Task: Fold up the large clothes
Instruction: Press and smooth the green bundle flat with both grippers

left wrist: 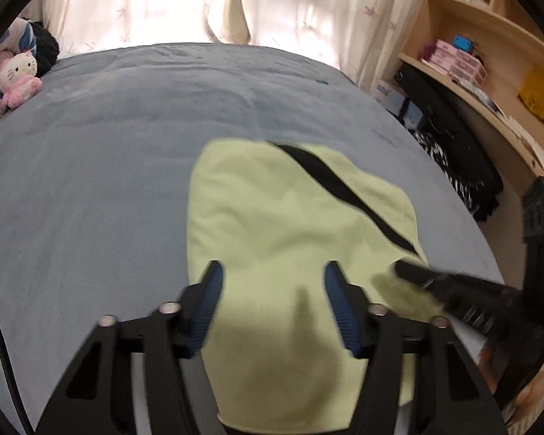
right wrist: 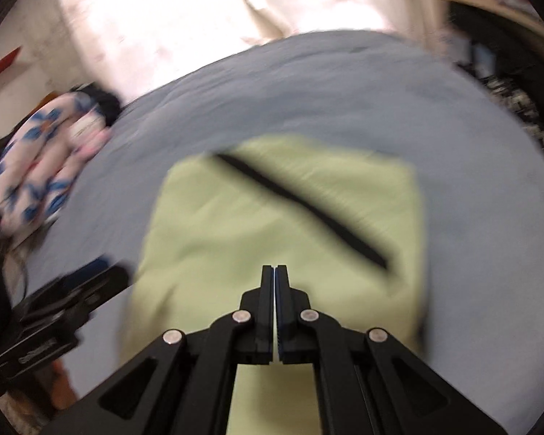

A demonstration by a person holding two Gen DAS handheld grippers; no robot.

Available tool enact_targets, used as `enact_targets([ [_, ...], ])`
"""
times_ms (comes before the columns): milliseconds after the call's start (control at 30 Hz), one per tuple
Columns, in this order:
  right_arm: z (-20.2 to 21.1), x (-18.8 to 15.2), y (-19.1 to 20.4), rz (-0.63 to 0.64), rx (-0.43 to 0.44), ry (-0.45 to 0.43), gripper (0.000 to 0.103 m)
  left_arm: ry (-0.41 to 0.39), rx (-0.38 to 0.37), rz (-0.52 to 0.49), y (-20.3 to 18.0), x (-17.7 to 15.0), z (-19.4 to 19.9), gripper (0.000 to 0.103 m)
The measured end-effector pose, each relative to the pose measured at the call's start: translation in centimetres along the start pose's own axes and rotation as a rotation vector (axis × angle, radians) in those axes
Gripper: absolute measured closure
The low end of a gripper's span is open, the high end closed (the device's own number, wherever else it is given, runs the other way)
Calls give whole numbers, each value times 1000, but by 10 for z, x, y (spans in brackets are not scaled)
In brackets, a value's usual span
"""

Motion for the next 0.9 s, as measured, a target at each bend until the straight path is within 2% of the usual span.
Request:
enact_targets([
  [33, -8, -11, 0, 12, -2, 31, 102, 39, -9, -11, -2, -11, -7, 62],
  [100, -19, -27, -10, 21, -82, 68, 102, 106, 1, -22, -1, -28, -19, 68],
  [167, -16, -36, -40, 1, -232, 61, 103, 88, 22, -66, 0, -40, -22, 68],
  [267, 8, -39, -83, -120, -292, 12, 103, 72, 8, -77, 1, -44, -16, 66],
  [367, 22, -45, -96, -164, -280, -2, 103, 74, 4, -62, 3, -44, -15, 66],
  [500, 23, -48, -84, -73, -354, 0, 103, 71, 27, -81, 4, -43, -15, 66],
  [567, 24, -49, -82, -64, -358, 0, 101, 75, 28, -73, 4, -42, -14, 65],
  [900, 36, -50, -68, -91, -363, -3, 100, 102, 48, -43, -4, -42, -7, 50],
])
Point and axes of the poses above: each gripper's, at about its wrist camera, not at the fingertips, and z roughly against the way its jaws point, y to its left, x to its top, the point moved 3 cm from there along -z, roughly the way its jaws point, and after that the axes turned 7 degrees about -y, right-handed, at the moved point
